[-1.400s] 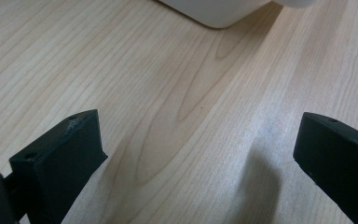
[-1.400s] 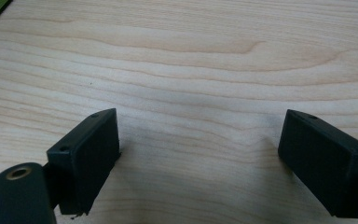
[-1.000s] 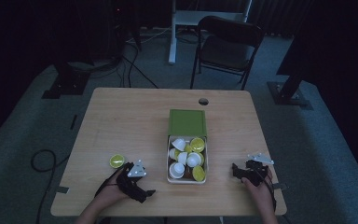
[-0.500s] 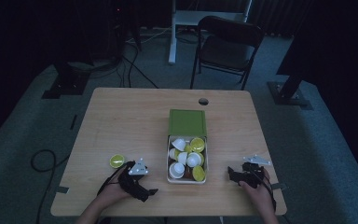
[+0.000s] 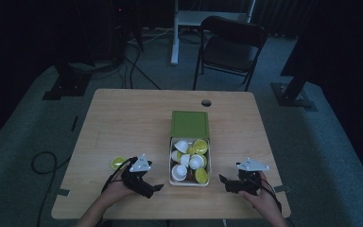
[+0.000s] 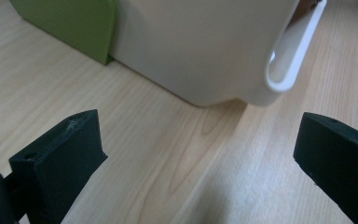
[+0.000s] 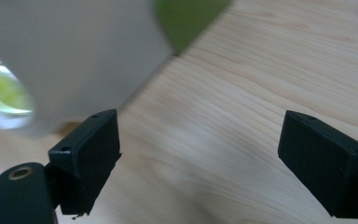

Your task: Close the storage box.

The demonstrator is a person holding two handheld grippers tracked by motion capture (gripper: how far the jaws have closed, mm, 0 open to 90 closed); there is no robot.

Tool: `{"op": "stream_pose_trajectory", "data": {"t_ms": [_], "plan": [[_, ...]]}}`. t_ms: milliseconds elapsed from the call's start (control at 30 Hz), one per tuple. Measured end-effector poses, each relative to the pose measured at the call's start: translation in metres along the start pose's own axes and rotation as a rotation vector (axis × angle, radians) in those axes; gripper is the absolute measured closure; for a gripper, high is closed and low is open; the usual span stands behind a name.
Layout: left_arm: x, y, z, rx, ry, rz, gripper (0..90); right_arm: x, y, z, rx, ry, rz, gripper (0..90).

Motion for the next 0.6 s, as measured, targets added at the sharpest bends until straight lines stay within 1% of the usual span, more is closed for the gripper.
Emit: {"op": "stream_pose_trajectory", "data": {"t_ms": [67,167,233,333,433,467,500,600], "plan": [[0.001,0.000,0.002,0.001,-0.009,0.001,1.3,-0.002,0.010,0.004,-0.012,-0.025,0.062,12.0],[0.002,0.000,0.006,0.007,-0.019,0.008,1.3,-0.003,0.018,0.009,-0.016,-0.068,0.121,12.0],[0.003,0.000,0.010,0.015,-0.030,0.017,1.3,-0.004,0.022,0.013,-0.009,-0.097,0.149,12.0],[0.004,0.001,0.014,0.015,-0.049,0.019,1.3,-0.006,0.024,0.019,0.012,-0.144,0.184,12.0],[0.005,0.002,0.017,0.021,-0.057,0.028,1.3,-0.005,0.025,0.022,0.036,-0.178,0.225,12.0],[0.006,0.002,0.018,0.019,-0.063,0.030,1.3,-0.004,0.026,0.023,0.031,-0.186,0.231,12.0],[0.006,0.003,0.019,0.020,-0.066,0.036,1.3,-0.002,0.026,0.023,0.036,-0.191,0.235,12.0],[0.007,0.005,0.021,0.009,-0.070,0.033,1.3,0.003,0.026,0.022,0.037,-0.200,0.235,12.0]]}}
Point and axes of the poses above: each handheld gripper's, and its own axes: x roughly forward along the jaws, z roughly out of its top, y roughly to its left, the point moved 5 cm from there along x, roughly forward along the jaws
